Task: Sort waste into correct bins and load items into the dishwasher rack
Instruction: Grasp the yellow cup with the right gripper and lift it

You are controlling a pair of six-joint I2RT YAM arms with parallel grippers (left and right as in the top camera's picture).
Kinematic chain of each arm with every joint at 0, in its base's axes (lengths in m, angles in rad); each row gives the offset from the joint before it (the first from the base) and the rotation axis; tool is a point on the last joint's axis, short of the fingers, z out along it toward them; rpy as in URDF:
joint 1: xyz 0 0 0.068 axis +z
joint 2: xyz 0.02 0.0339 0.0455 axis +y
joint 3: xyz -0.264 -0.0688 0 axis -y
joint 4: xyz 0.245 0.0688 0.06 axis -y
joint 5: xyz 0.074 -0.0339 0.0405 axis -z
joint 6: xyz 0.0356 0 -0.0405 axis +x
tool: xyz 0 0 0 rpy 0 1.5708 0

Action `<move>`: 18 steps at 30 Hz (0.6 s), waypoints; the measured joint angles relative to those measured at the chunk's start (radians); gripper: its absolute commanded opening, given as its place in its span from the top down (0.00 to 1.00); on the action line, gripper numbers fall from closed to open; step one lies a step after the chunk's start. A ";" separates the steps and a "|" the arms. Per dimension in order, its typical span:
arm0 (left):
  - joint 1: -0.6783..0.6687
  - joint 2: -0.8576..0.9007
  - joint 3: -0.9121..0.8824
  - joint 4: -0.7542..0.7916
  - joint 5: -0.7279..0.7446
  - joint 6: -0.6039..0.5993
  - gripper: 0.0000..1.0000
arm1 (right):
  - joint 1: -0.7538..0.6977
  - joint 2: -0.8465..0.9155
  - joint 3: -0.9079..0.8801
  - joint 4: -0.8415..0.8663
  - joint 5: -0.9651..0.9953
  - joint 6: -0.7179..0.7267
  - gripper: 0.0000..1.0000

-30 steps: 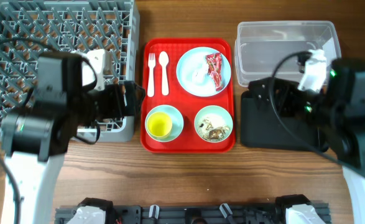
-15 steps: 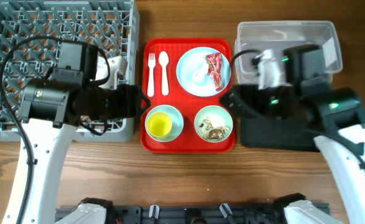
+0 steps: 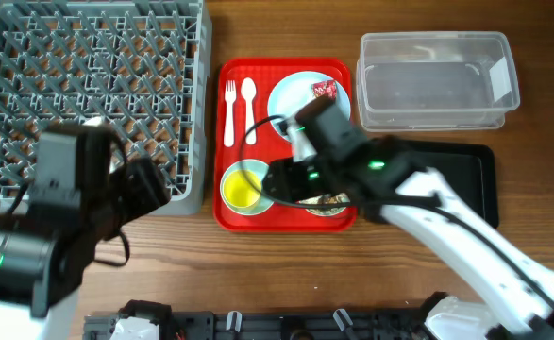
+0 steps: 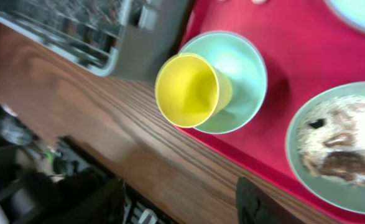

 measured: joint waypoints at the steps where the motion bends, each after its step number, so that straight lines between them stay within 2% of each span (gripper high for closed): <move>1: 0.000 -0.014 0.000 -0.005 -0.014 -0.011 0.20 | 0.015 0.027 0.000 0.008 0.019 0.017 0.57; 8: 0.000 -0.063 0.001 -0.045 -0.069 -0.061 0.16 | 0.044 0.258 -0.001 0.123 0.103 0.092 0.61; 14: 0.000 -0.062 0.001 -0.066 -0.077 -0.066 0.13 | 0.044 0.328 -0.001 0.143 0.117 0.104 0.77; 18: 0.000 -0.062 0.001 -0.066 -0.080 -0.066 0.12 | 0.044 0.354 -0.002 0.172 0.118 0.099 0.82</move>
